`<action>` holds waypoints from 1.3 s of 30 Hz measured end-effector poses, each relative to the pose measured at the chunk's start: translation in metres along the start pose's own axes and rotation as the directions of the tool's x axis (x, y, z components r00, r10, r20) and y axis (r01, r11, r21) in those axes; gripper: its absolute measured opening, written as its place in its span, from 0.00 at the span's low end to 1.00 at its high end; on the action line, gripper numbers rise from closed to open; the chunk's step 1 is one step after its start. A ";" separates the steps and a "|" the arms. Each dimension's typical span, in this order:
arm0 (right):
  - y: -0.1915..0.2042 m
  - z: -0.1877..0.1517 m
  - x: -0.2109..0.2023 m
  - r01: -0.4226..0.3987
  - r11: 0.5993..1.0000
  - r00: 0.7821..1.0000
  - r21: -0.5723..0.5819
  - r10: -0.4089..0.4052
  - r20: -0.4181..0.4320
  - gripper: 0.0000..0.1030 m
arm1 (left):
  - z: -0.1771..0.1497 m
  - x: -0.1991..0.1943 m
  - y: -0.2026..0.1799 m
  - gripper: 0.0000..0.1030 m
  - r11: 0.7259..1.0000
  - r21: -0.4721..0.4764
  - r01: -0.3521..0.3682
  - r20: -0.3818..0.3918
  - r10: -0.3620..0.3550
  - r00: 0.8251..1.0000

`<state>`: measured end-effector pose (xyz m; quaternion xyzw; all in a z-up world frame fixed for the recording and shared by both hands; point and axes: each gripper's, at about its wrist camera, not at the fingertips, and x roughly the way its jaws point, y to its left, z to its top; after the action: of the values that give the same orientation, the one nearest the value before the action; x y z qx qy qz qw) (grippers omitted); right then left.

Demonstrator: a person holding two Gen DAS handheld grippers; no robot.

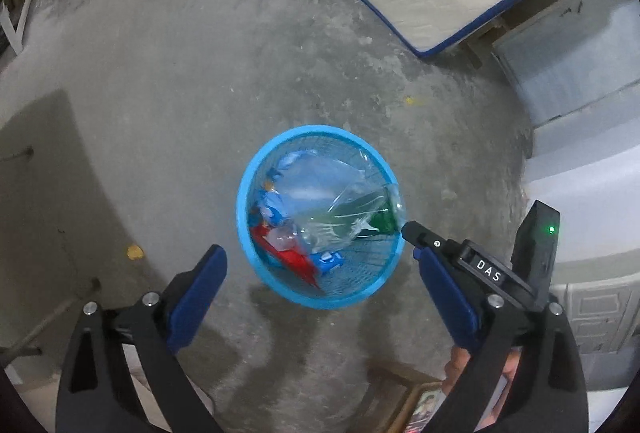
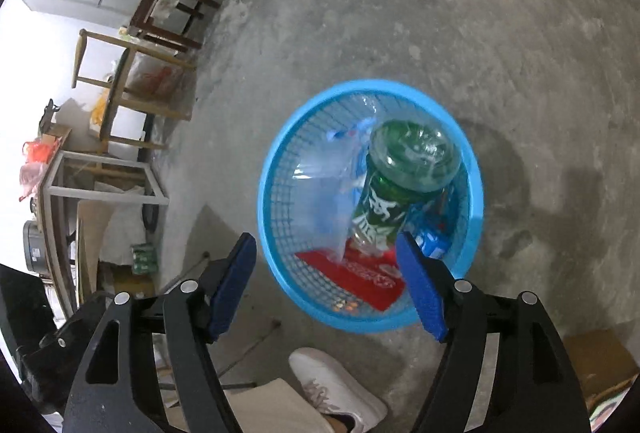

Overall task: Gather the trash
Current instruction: 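Open both grippers over the wastebasket to drop the bottle and lid, then move both grippers back toward the table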

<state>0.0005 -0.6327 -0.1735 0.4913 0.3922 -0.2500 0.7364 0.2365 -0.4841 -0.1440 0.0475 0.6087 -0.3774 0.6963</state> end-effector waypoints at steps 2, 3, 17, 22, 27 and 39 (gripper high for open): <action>-0.001 -0.003 -0.005 0.002 1.000 1.000 -0.004 -0.002 -0.001 0.67 | -0.005 -0.008 0.002 0.92 1.000 0.012 0.004 0.020 -0.004 1.000; -0.002 -0.008 -0.011 0.002 1.000 1.000 -0.010 -0.002 0.006 0.67 | -0.006 -0.012 0.003 0.92 1.000 0.015 0.007 0.028 -0.008 1.000; 0.037 -0.068 -0.059 -0.043 0.984 0.994 -0.176 0.060 0.093 0.76 | -0.087 -0.160 0.026 0.92 0.997 0.080 -0.013 0.288 -0.011 0.958; 0.103 -0.112 -0.084 -0.037 0.931 0.989 -0.362 0.087 0.123 0.82 | -0.136 -0.226 0.072 0.94 0.999 0.001 -0.046 0.381 0.042 0.924; 0.177 -0.161 -0.097 -0.042 0.820 0.983 -0.570 0.136 0.123 0.90 | -0.187 -0.280 0.129 0.95 0.987 -0.145 -0.069 0.467 0.129 0.875; 0.310 -0.285 -0.075 0.060 0.479 0.986 -0.875 0.105 0.126 0.92 | -0.305 -0.359 0.269 0.95 0.857 -0.513 -0.045 0.495 0.339 0.800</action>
<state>0.0970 -0.2508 -0.0081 0.0299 0.3971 -0.0443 0.9162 0.1550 0.0352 -0.0097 -0.1768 0.4379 -0.1372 0.8707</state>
